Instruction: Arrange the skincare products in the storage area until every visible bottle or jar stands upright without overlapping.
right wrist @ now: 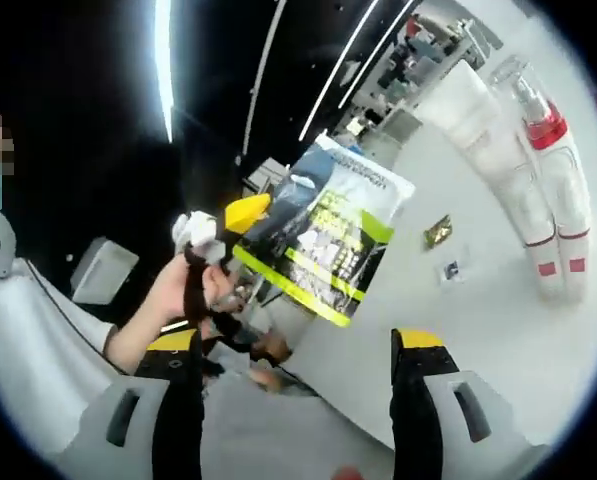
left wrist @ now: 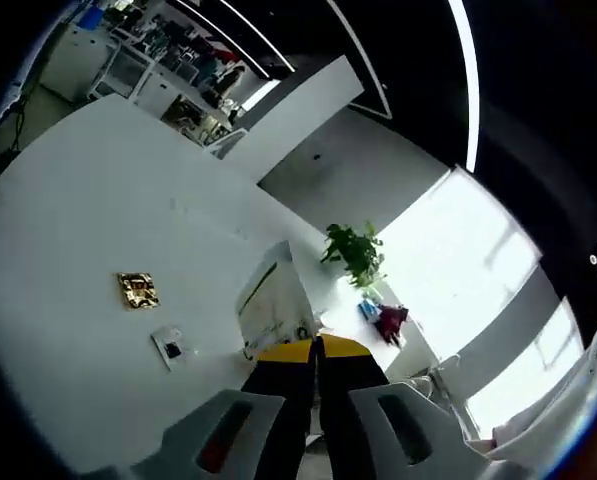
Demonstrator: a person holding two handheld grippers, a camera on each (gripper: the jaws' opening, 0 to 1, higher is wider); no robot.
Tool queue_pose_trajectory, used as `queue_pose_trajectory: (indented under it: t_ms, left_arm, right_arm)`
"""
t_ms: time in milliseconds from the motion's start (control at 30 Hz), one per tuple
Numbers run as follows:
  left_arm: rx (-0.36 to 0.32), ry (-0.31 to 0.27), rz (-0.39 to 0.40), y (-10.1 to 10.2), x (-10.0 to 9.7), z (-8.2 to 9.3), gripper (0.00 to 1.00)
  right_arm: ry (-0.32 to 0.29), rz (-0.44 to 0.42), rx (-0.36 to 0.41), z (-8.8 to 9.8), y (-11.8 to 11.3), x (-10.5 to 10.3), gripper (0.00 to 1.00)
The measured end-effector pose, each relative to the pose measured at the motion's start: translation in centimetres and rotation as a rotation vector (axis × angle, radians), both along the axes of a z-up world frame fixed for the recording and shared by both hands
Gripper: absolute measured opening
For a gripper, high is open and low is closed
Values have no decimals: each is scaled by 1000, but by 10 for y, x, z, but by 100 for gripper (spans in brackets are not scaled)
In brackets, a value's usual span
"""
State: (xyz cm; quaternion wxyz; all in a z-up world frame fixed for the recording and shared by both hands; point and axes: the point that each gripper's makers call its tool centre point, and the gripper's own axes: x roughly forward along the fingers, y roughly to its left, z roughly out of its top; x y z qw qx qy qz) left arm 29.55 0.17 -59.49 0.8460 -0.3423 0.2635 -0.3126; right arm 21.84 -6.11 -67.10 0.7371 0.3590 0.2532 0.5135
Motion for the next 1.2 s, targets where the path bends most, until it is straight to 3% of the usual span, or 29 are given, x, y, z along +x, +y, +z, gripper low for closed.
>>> queue_pose_trajectory:
  t_ms: [100, 167, 300, 467, 533, 600, 700, 733, 767, 800, 867, 1000, 1133, 1200]
  left_arm:
    - [-37, -7, -10, -5, -6, 9, 4]
    - [-64, -17, -19, -10, -12, 17, 4]
    - [-103, -29, -30, -14, -20, 28, 4]
    - [-200, -35, -33, -16, -36, 46, 4]
    - [-210, -42, -36, -20, -44, 51, 4]
    - [-224, -52, -29, -19, -50, 54, 4]
    - [-238, -47, -4, -10, -54, 53, 4]
    - [-219, -52, 8, -7, -55, 49, 4]
    - [-225, -43, 2, -8, -59, 48, 4]
    - [-241, -38, 1, -8, -61, 48, 4]
    - [-238, -37, 5, -8, -65, 46, 4]
    - [-209, -47, 0, -6, -74, 41, 5]
    - [-112, -54, -12, 0, -82, 29, 5]
    - [-89, -54, -13, 1, -86, 24, 18]
  right_arm:
    - [37, 10, 108, 14, 8, -4, 77]
    - [75, 7, 221, 27, 13, -2, 76]
    - [135, -9, 405, 46, 15, 4, 65]
    - [180, -40, 531, 58, 16, 12, 57]
    - [187, -43, 605, 69, 14, 13, 46]
    - [176, -40, 653, 79, 11, 12, 23]
    - [140, -51, 716, 94, 2, 9, 3]
    - [155, -49, 697, 93, 3, 8, 2]
    - [89, -67, 639, 92, 3, 8, 2]
    - [62, -53, 619, 94, 4, 4, 2]
    - [79, -45, 596, 94, 4, 2, 1]
    - [41, -36, 508, 92, 5, -4, 1]
    - [-5, -21, 418, 92, 6, -11, 1]
    - [-17, -10, 391, 94, 7, -15, 1]
